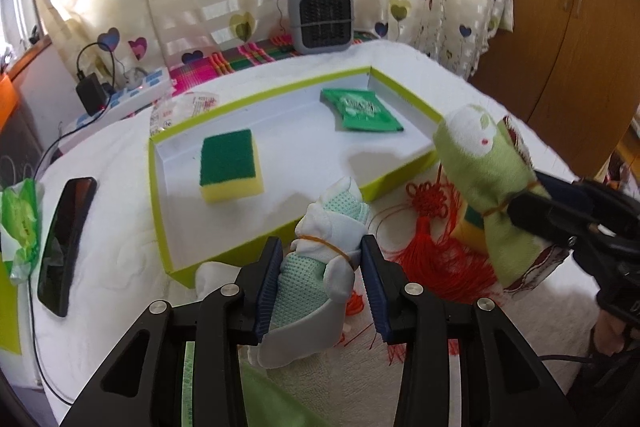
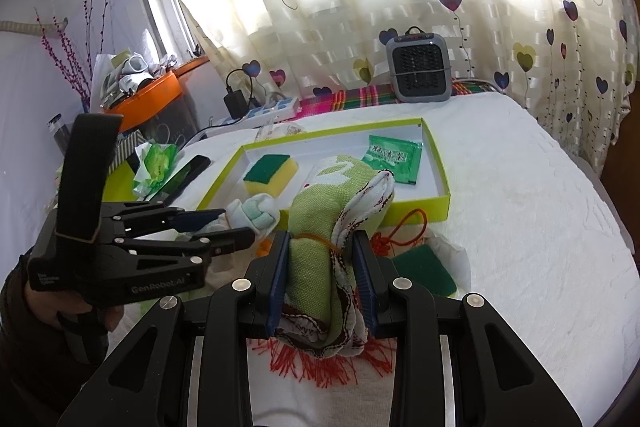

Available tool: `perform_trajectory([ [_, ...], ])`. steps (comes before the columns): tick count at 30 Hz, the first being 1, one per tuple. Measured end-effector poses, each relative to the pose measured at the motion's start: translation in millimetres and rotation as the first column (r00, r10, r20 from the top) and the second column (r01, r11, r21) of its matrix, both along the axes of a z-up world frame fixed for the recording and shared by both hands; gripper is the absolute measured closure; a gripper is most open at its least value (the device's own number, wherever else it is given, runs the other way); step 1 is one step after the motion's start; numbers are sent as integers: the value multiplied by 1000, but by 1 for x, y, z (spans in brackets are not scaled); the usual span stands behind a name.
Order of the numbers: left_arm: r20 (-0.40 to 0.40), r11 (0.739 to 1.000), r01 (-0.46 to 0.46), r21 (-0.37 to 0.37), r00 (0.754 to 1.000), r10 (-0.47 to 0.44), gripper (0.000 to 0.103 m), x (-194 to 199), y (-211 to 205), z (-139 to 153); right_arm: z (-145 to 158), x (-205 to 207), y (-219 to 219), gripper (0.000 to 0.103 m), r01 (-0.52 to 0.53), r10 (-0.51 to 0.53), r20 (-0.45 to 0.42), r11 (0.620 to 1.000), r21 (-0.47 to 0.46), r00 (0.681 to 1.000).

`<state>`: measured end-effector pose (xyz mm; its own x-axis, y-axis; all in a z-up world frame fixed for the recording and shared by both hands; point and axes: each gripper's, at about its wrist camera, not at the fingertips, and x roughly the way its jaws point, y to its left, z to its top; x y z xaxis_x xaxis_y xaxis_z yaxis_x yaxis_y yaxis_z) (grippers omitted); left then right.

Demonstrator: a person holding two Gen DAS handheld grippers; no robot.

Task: Organize soft objects

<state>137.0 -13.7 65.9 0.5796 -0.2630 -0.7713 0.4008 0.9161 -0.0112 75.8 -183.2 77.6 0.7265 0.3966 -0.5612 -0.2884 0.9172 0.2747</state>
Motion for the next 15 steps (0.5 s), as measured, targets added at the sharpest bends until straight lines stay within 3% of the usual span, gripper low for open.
perform_trajectory([
  [15, -4, 985, -84, -152, 996, 84, 65, 23, 20, 26, 21, 29, -3, 71, -20, 20, 21, 1000, -3, 1000],
])
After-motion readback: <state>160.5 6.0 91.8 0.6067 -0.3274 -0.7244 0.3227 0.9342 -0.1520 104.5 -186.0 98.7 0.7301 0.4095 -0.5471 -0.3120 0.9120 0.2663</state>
